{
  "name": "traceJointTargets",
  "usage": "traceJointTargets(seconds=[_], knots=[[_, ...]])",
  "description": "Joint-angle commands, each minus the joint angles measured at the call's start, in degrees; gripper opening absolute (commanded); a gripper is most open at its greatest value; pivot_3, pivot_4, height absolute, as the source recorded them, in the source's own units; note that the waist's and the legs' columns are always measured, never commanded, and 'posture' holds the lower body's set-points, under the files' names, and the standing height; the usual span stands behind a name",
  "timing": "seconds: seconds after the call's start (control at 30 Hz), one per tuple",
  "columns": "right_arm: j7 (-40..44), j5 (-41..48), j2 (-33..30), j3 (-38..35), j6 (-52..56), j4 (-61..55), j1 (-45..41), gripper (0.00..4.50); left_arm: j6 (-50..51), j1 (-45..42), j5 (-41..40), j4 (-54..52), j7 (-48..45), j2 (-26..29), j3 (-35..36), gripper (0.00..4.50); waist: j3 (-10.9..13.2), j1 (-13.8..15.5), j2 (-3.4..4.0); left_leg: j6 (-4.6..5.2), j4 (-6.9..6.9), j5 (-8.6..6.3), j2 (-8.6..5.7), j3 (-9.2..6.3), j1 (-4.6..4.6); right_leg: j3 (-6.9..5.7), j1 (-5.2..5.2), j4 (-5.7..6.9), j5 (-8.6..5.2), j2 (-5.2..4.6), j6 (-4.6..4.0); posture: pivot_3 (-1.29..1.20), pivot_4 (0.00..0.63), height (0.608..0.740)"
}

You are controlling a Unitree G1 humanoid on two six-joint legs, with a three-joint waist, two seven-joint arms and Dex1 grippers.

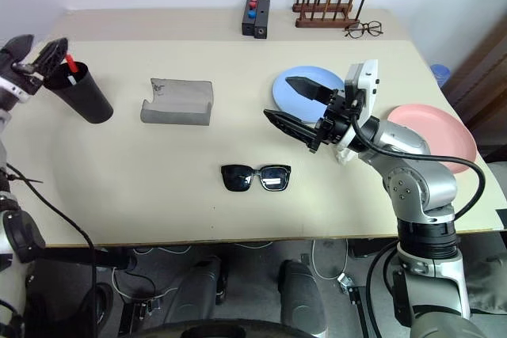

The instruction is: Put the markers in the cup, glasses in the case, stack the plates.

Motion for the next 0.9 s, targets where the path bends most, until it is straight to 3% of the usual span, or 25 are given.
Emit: traceJointTargets(seconds=[0.03, 0.17, 0.33, 0.43, 0.63, 0.9], knots=[[1.0, -0.4, -1.1, -0.6, -1.0, -0.9, -0.9, 4.50, 9.3, -2.3, -3.4, -9.1, -8.6, 1.0, -5.6, 4.44, 0.0, 0.0, 0.00, 0.00, 0.00, 0.00, 0.00, 0.00, 0.00, 0.01, 0.00, 0.00, 0.00, 0.00, 0.00, 0.00, 0.150, 0.740], [3.8, -2.7, -3.8, -0.7, -2.4, 0.4, 0.4, 4.50, 10.6, -5.8, 1.9, -6.8, -17.6, 2.0, -15.1, 4.44, 0.0, -0.1, 0.02, 0.00, -0.01, 0.00, -0.01, 0.00, 0.03, 0.01, 0.00, 0.01, -0.07, 0.00, -0.12, 0.00, 0.150, 0.740], [5.1, -4.3, -6.6, -1.5, -3.1, 1.3, 1.8, 4.50, 4.7, -12.2, 11.7, 4.0, -25.6, 1.6, -25.5, 4.44, 0.0, -0.3, 0.03, 0.01, -0.02, 0.00, -0.01, 0.00, 0.02, 0.01, -0.02, -0.01, -0.09, 0.01, -0.14, 0.00, 0.150, 0.740], [4.1, -4.6, -7.5, -3.2, -3.3, 0.4, 4.2, 4.50, -2.6, -17.4, 19.0, 14.8, -25.2, -1.5, -30.6, 4.44, 0.0, -0.1, 0.02, 0.01, -0.03, 0.00, -0.01, 0.00, 0.00, 0.01, -0.04, -0.02, -0.09, 0.01, -0.14, 0.00, 0.150, 0.740], [1.6, -4.0, -7.7, -4.9, -2.6, -3.0, 7.4, 4.50, -11.3, -22.0, 27.2, 28.1, -20.8, -6.0, -33.8, 4.44, 0.0, 0.0, 0.01, 0.02, 0.01, 0.00, -0.01, 0.00, -0.08, 0.01, -0.06, -0.04, -0.09, 0.00, -0.14, 0.00, 0.150, 0.740], [0.0, -4.3, -7.8, -5.1, -3.0, -3.9, 8.0, 4.50, -13.7, -22.1, 30.8, 34.8, -18.5, -11.7, -33.3, 4.44, 0.0, 0.0, 0.00, 0.02, 0.01, 0.00, -0.01, 0.00, -0.09, 0.00, -0.07, -0.04, -0.09, 0.00, -0.13, 0.00, 0.150, 0.740]])
